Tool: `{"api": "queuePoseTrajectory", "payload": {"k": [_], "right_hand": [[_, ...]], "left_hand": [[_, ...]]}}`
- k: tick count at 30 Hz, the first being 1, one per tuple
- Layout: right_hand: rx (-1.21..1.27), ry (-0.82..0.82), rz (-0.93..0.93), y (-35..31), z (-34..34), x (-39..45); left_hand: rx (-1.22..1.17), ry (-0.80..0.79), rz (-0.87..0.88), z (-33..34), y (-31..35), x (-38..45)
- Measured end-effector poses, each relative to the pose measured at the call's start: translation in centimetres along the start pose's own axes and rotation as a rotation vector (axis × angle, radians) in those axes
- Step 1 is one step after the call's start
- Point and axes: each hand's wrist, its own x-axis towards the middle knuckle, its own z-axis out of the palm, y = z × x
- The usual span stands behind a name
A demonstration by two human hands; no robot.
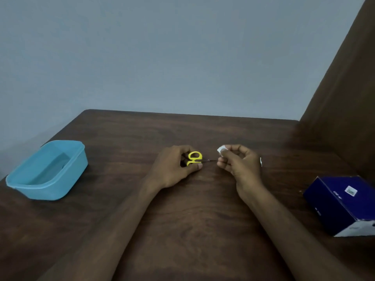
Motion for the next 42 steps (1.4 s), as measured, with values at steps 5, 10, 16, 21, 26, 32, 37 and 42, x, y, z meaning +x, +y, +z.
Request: {"api": "queuePoseTrajectory", "payload": {"k": [5, 10, 16, 21, 26, 32, 37, 42], "right_hand": [[-0.177, 0.047, -0.231, 0.4, -0.3, 1.0], [-0.562, -0.075, -0.554, 0.1, 0.1, 0.2], [-0.516, -0.18, -0.586, 0.0, 0.5, -0.3], [-0.443, -0.373, -0.461, 0.9, 1.3, -1.3], [-0.331, -0.349, -0.394, 0.8, 1.7, -1.2], [-0.152, -0.23, -0.209, 0.2, 0.6, -0.1], [-0.127, -0.27, -0.174, -0.1, 0.6, 0.0], [-0.041, -0.204, -0.089, -0.1, 0.1, 0.5]], "left_hand": [[-0.258, 0.016, -0.07, 0.1, -0.2, 0.1], [-0.408, 0.014, -0.08, 0.0, -0.2, 0.2], [-0.545, 0.115, -0.123, -0.4, 0.2, 0.1], [-0.701, 0.261, -0.145, -0.4, 0.3, 0.2], [-0.628, 0.237, -0.139, -0.1, 0.2, 0.3], [-0.555, 0.108, -0.102, 0.2, 0.7, 0.0], [-0.55, 0.092, -0.082, 0.0, 0.8, -0.1], [-0.474, 0.046, -0.081, 0.1, 0.2, -0.1]]}}
